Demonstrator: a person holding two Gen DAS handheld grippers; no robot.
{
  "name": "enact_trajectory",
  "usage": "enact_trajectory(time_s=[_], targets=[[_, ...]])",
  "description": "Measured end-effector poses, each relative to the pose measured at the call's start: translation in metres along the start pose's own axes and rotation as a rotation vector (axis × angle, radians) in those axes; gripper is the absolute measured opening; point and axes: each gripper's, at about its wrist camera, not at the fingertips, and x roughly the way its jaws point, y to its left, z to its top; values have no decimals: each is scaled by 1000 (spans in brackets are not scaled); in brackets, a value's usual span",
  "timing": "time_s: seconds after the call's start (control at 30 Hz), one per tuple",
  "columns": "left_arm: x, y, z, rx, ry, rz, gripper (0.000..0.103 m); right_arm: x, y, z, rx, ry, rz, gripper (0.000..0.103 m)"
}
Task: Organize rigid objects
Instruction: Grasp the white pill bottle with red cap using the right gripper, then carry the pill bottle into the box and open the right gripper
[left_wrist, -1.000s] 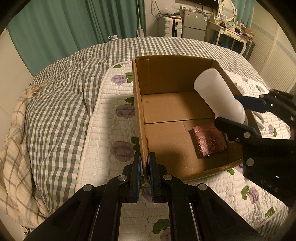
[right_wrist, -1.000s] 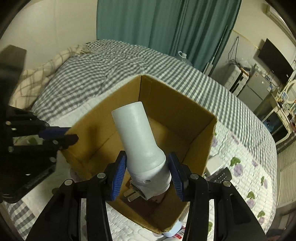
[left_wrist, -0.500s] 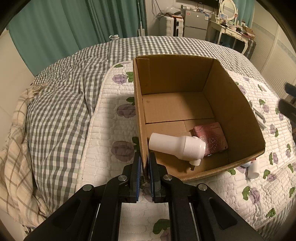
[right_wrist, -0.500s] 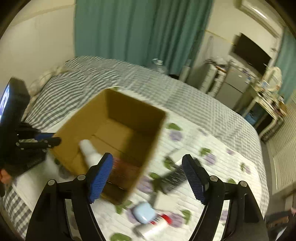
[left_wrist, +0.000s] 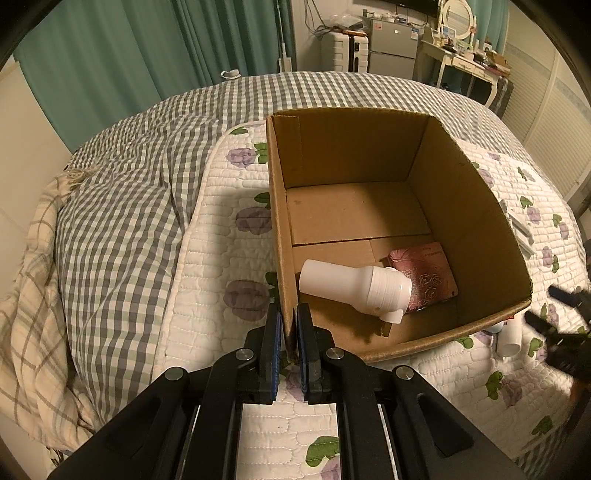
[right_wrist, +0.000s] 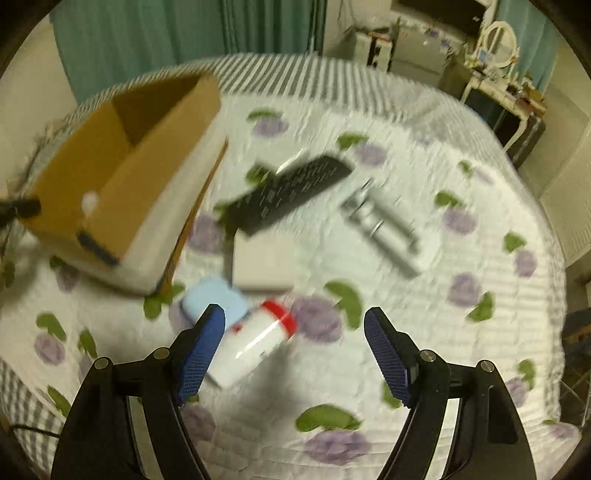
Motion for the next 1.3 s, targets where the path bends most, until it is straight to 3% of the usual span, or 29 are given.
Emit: enact_trajectory(time_s=[0.23,0.43,0.53,0.6,0.7,0.93,1.3], targets=[[0,0,0,1,-1,-3,8,31,19,-19,-34,68,3,78],[0,0,-1,-1,-2,-4,8,30,16,-21,-62,70,-43,78],[0,0,-1,0,-1,-3,8,35,12,-18,-50,85,-25,76],[-1,0,-1,-2,-1,-3,8,41,12,-16,-52,95,-7,69],[0,0,-1,0,0,-2,8,52,15,-16,-45,123,43,47],[0,0,-2,-2,-1,-4,8,39,12,-18,-40,66,29,40],[1,0,-3,-2,-1,-5,8,-2,15,-13,-88,-36,20,38]])
